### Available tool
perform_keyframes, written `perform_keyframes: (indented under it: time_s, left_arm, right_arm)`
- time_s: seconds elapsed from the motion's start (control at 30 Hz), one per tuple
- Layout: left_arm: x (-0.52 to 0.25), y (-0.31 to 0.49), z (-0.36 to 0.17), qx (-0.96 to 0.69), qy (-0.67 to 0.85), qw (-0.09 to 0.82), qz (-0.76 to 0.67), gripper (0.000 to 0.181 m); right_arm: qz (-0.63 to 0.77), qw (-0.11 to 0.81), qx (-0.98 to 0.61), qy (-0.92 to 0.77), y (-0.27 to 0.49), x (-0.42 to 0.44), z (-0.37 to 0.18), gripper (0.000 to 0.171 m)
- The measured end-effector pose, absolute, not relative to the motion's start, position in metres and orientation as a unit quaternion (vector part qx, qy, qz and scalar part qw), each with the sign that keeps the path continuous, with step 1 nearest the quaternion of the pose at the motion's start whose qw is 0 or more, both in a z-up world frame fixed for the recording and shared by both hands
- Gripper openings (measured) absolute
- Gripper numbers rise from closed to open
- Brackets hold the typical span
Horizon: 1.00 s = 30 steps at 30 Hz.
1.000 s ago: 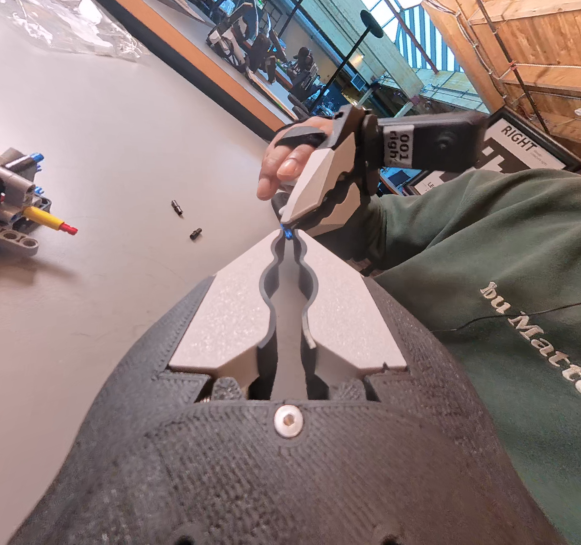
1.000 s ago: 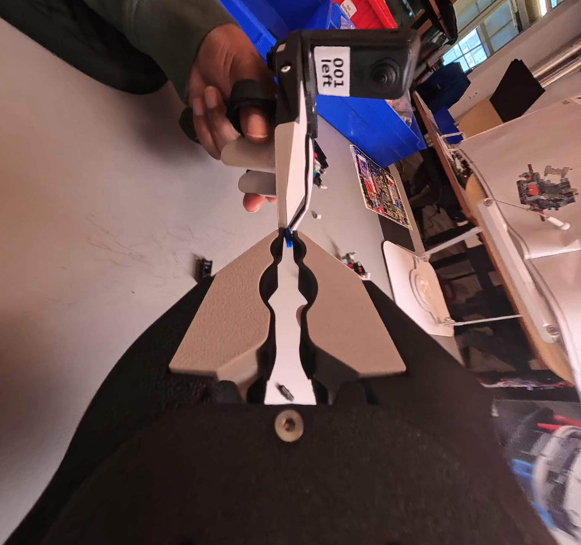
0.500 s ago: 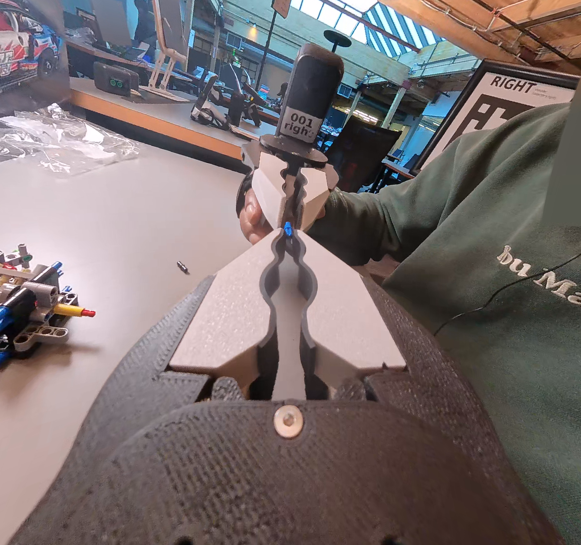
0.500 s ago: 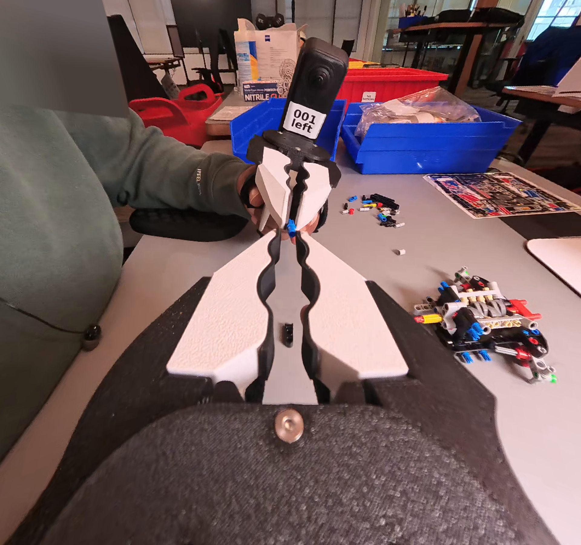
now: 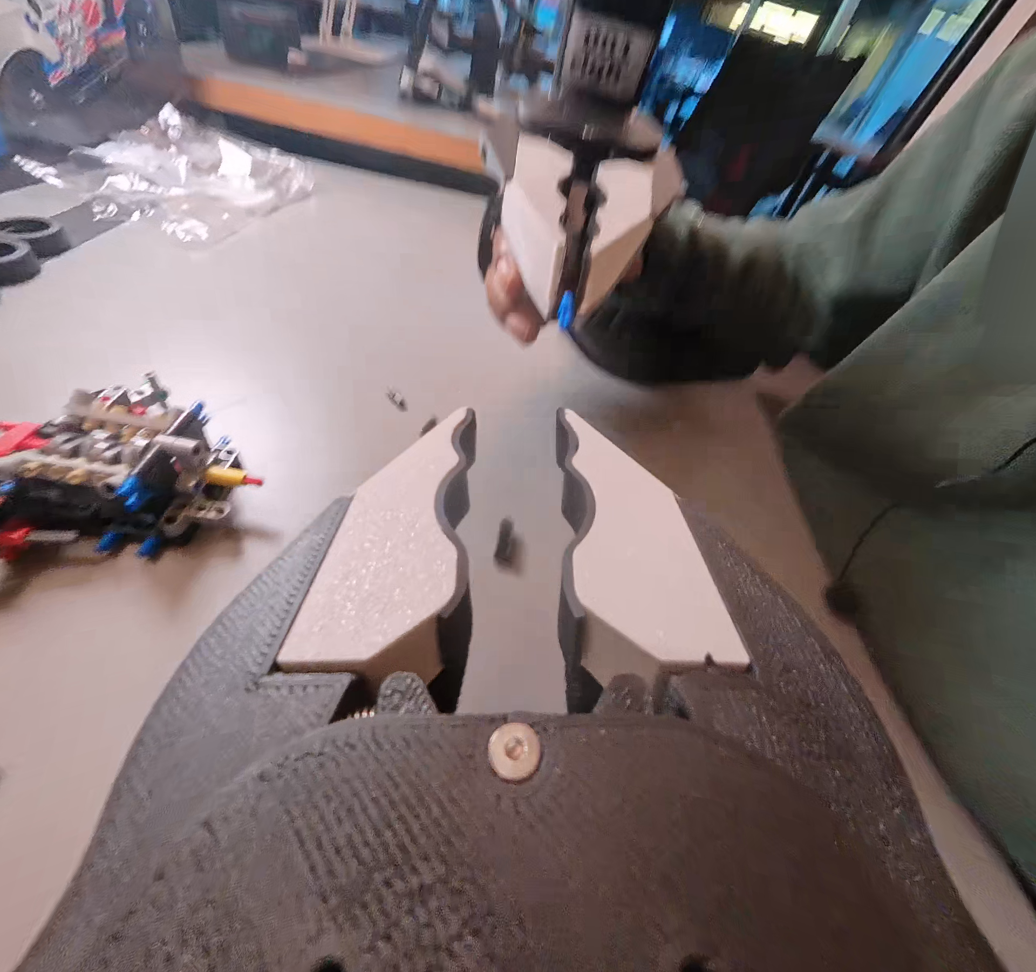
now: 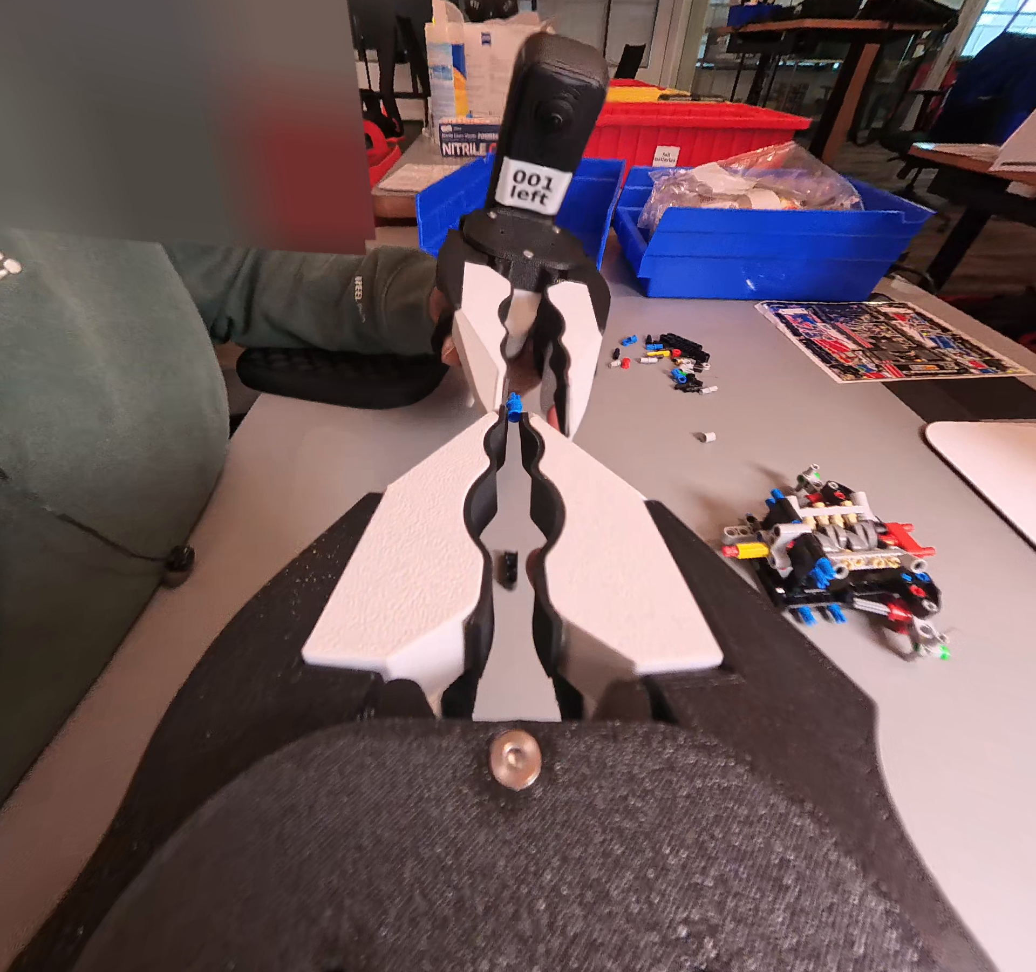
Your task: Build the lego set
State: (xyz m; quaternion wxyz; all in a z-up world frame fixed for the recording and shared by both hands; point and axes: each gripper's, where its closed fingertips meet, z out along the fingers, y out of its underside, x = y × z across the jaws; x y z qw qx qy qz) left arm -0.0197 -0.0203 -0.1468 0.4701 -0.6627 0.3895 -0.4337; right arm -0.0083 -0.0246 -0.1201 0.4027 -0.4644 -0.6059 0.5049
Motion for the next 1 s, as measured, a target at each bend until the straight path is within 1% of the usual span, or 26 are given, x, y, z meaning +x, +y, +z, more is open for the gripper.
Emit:
perform_keyframes:
  time_s: [0.07, 0.13, 0.27, 0.53, 0.6, 0.63, 0.67, 0.8, 0.93, 1.0]
  left_arm:
    - [-0.025, -0.020, -0.170, -0.692, 0.432, 0.445, -0.370, 0.029]
    - [-0.027, -0.021, -0.193, -0.712, 0.461, 0.414, -0.329, 0.027]
    - [-0.024, -0.027, -0.222, -0.728, 0.501, 0.364, -0.294, 0.025]
    - [-0.020, -0.030, -0.244, -0.726, 0.548, 0.335, -0.245, 0.020]
    - [-0.017, -0.030, -0.246, -0.724, 0.555, 0.333, -0.240, 0.015]
    - [-0.016, -0.029, -0.246, -0.723, 0.556, 0.335, -0.234, 0.007]
    - [-0.015, -0.028, -0.246, -0.724, 0.557, 0.337, -0.229, 0.007]
    - [-0.012, -0.032, -0.242, -0.735, 0.535, 0.322, -0.264, 0.007]
    - [-0.010, -0.041, -0.237, -0.768, 0.464, 0.263, -0.353, 0.007]
    - [-0.011, -0.043, -0.237, -0.782, 0.440, 0.241, -0.370, 0.007]
  right_arm:
    - [0.488, 0.397, -0.469, -0.620, -0.021, 0.001, -0.125, 0.003]
    - [0.476, 0.387, -0.478, -0.629, -0.016, 0.009, -0.132, 0.003]
    - [0.456, 0.370, -0.498, -0.638, -0.006, 0.020, -0.148, 0.003]
    - [0.448, 0.347, -0.517, -0.641, 0.002, 0.022, -0.166, 0.003]
    - [0.449, 0.345, -0.519, -0.641, 0.002, 0.022, -0.168, 0.003]
    - [0.449, 0.344, -0.520, -0.641, 0.002, 0.022, -0.169, 0.003]
    - [0.448, 0.343, -0.521, -0.641, 0.002, 0.022, -0.170, 0.003]
    - [0.444, 0.338, -0.523, -0.644, 0.001, 0.020, -0.173, 0.003]
    - [0.441, 0.317, -0.520, -0.659, -0.010, 0.017, -0.180, 0.003]
    - [0.431, 0.300, -0.514, -0.678, -0.020, 0.014, -0.188, 0.003]
